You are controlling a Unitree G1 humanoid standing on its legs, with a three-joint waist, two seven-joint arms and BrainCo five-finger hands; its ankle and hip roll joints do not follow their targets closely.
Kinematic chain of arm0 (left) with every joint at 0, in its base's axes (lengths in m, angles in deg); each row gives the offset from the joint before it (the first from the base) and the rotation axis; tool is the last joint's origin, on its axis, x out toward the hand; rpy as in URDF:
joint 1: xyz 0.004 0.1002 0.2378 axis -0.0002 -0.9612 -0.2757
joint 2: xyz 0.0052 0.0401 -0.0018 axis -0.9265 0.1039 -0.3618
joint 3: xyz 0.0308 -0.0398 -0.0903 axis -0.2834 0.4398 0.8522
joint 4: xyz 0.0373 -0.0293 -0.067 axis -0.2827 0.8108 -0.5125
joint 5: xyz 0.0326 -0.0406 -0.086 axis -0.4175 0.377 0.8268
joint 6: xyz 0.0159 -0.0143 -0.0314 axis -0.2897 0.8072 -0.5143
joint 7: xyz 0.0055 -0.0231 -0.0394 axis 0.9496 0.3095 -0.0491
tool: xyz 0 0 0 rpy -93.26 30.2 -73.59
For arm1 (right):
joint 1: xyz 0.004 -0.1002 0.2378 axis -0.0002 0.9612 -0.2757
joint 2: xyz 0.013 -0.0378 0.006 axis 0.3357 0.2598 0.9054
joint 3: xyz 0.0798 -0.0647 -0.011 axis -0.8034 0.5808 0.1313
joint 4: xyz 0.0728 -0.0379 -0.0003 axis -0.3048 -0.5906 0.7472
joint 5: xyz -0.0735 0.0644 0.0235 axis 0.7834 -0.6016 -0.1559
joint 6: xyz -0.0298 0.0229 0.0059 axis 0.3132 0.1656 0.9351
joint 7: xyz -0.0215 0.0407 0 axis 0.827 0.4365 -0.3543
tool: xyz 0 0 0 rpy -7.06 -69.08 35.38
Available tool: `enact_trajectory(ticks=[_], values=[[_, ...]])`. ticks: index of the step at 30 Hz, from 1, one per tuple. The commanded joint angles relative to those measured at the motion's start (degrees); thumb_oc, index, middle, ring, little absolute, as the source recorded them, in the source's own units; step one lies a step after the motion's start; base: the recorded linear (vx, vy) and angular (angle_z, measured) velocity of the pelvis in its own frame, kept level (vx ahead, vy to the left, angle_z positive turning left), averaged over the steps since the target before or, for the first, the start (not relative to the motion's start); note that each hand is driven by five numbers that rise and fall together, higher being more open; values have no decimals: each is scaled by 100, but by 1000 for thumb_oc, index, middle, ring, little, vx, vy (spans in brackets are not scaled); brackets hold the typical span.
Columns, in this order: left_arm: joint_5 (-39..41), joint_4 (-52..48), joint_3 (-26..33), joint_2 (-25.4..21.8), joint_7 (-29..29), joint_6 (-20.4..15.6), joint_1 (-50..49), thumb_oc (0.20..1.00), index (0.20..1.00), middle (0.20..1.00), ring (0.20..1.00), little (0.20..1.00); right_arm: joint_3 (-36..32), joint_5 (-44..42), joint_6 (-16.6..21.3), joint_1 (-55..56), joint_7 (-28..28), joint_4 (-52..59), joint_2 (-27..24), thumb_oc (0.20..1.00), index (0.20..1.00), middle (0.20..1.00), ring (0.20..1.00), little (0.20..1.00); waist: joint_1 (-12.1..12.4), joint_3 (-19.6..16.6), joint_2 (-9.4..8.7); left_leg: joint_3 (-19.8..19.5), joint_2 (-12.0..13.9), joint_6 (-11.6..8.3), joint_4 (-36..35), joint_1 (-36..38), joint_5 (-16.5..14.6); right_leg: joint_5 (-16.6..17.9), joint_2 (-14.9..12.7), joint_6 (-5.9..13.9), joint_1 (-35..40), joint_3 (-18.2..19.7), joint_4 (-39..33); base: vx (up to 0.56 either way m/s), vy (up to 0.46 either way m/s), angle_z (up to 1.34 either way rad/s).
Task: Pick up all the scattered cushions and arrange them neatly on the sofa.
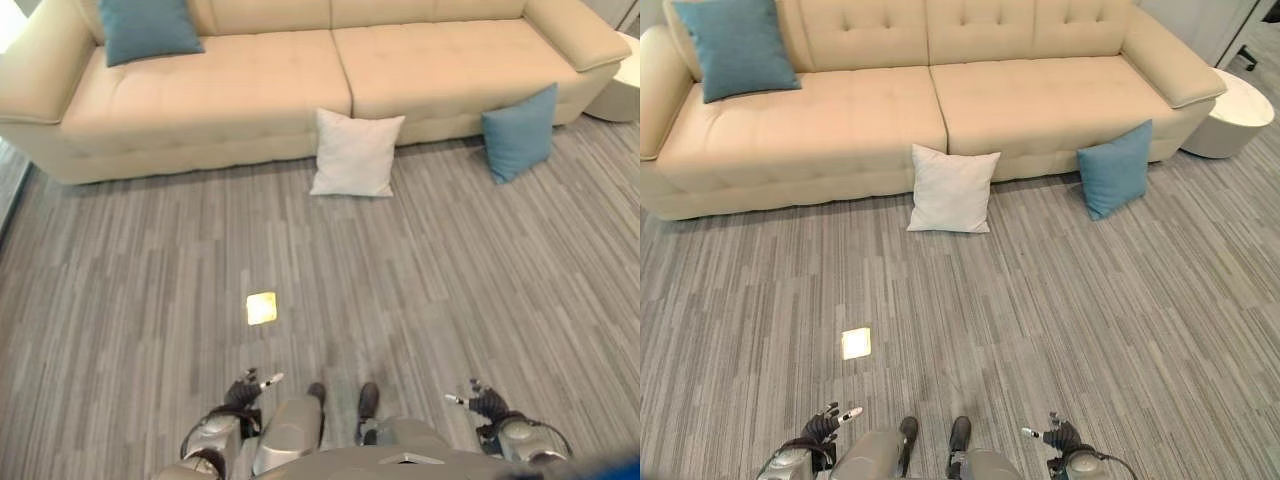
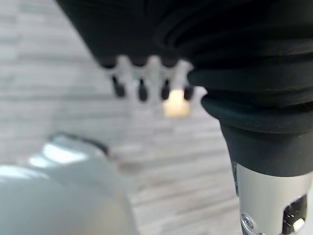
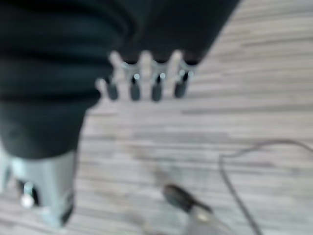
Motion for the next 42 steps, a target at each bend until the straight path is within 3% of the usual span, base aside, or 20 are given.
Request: enact_trajectory(ticks=[1,3,5,6,9,13,15,17,20,23,25,27,30,32,33,37,39,41,42], values=[[77,115,-92,26,12,-44,-157,1000,1000,1000,1000,1000,100,-279,71,233,104,165,-124,1000,1000,1000,1000,1000,-162,-464,96,92,254,354,-1341,409,-229,-423,-61,668,347,163,332,173,74,20],[42,114,-103,19,23,-44,-178,1000,1000,1000,1000,1000,131,-285,67,205,105,190,-117,1000,1000,1000,1000,1000,-155,-540,106,175,210,405,-1763,329,-132,-467,-62,730,396,183,278,160,85,32],[76,151,-89,-8,30,-58,-153,1000,1000,1000,1000,1000,203,-297,77,146,104,213,-86,1000,1000,1000,1000,1000,-67,-569,69,172,88,385,-1658,71,-37,-516,-74,778,402,312,308,286,184,15],[40,200,-62,-8,10,-49,-222,1000,1000,1000,1000,1000,215,-224,48,134,73,206,2,1000,1000,1000,1000,1000,-19,-702,57,72,-2,533,-1800,290,-153,-557,-183,887,430,489,479,382,263,-34],[-58,232,-65,-5,-9,-30,-271,1000,1000,1000,1000,1000,201,-149,20,121,42,204,41,1000,1000,1000,1000,1000,19,-760,93,123,-39,702,-1939,470,-266,-514,-342,1067,331,573,889,248,217,-91],[-147,215,-75,-90,-5,-2,-254,1000,1000,1000,1000,1000,254,-17,2,0,48,313,70,1000,1000,1000,1000,1000,-1,-542,230,170,-108,1023,-2045,815,-378,434,-622,1372,-534,719,2603,144,229,-39],[-207,208,-105,-109,-6,14,-204,1000,1000,1000,1000,1000,271,49,-14,-10,51,300,77,1000,1000,1000,1000,1000,-28,-473,333,138,-68,1087,-2100,1005,-469,425,-709,1303,-835,536,2986,164,165,-6],[-188,173,-100,-134,-12,7,-178,1000,1000,1000,1000,1000,274,89,-31,-25,43,299,54,1000,1000,1000,1000,1000,-81,-456,389,77,-27,1083,-2193,1229,-554,307,-664,1236,-1137,350,2838,222,72,-3],[-147,141,-4,-172,-10,-10,-161,1000,1000,1000,1000,1000,336,141,-12,-87,34,346,47,1000,1000,1000,1000,1000,-111,-407,330,22,-30,1050,-2312,1580,-766,291,-569,1226,-1357,-33,1785,278,-48,-14],[-132,240,64,-150,-27,-20,-191,1000,1000,1000,1000,1000,391,147,-17,-63,-1,348,61,1000,1000,1000,1000,1000,-260,-389,250,-194,-73,995,-2303,1829,-881,461,-241,1287,-1470,389,1066,318,-74,0],[-217,290,70,-81,-49,-48,-242,1000,1000,1000,1000,1000,410,151,-8,-3,-12,315,82,1000,1000,1000,1000,1000,-249,-450,194,-274,-38,911,-2182,1883,-940,388,-173,1187,-1202,551,884,309,-110,39],[-241,301,43,-29,-58,-27,-287,1000,1000,1000,1000,1000,401,115,2,82,-19,292,74,1000,1000,1000,1000,1000,-257,-575,208,-324,69,730,-1988,1846,-784,294,-79,1027,-985,527,738,275,-125,77],[-170,229,-21,-43,-77,-17,-244,1000,1000,1000,1000,1000,376,-46,38,175,5,364,12,1000,1000,1000,1000,1000,-247,-538,123,-266,223,362,-984,1412,-331,173,-51,831,-618,345,581,167,-152,32],[-47,158,-112,-52,-72,-18,-83,1000,1000,1000,1000,1000,390,-176,47,93,39,382,-28,1000,1000,1000,1000,1000,-127,-334,3,-305,100,298,-95,827,-89,77,-95,701,-337,285,487,140,-141,48],[-47,158,-112,-52,-72,-18,-82,1000,1000,1000,1000,1000,390,-176,48,92,39,381,-28,1000,1000,1000,1000,1000,-129,-331,5,-308,101,298,-82,823,-97,77,-93,701,-335,282,486,180,-91,28],[-70,85,-211,-59,-43,-35,-44,1000,1000,1000,1000,1000,384,-217,55,49,38,381,-66,1000,1000,1000,1000,1000,-77,-362,-58,26,20,479,-998,430,-497,-97,-134,764,-67,221,276,227,-3,21],[-97,91,-189,-59,-37,-27,-106,1000,1000,1000,1000,1000,396,-190,58,57,46,415,-69,1000,1000,1000,1000,1000,-38,-420,-7,127,-28,518,-1574,326,-333,-220,-55,775,40,266,260,269,67,11],[-89,154,-147,-55,-35,-39,-180,1000,1000,1000,1000,1000,432,-181,62,54,42,421,-50,1000,1000,1000,1000,1000,89,-469,63,130,-27,492,-1975,-5,172,-383,43,784,267,392,264,319,104,-4],[-89,154,-148,-56,-35,-39,-180,1000,1000,1000,1000,1000,432,-181,62,55,42,421,-49,1000,1000,1000,1000,1000,95,-464,58,137,-29,493,-1979,4,172,-387,39,784,273,398,266,281,114,-13]])
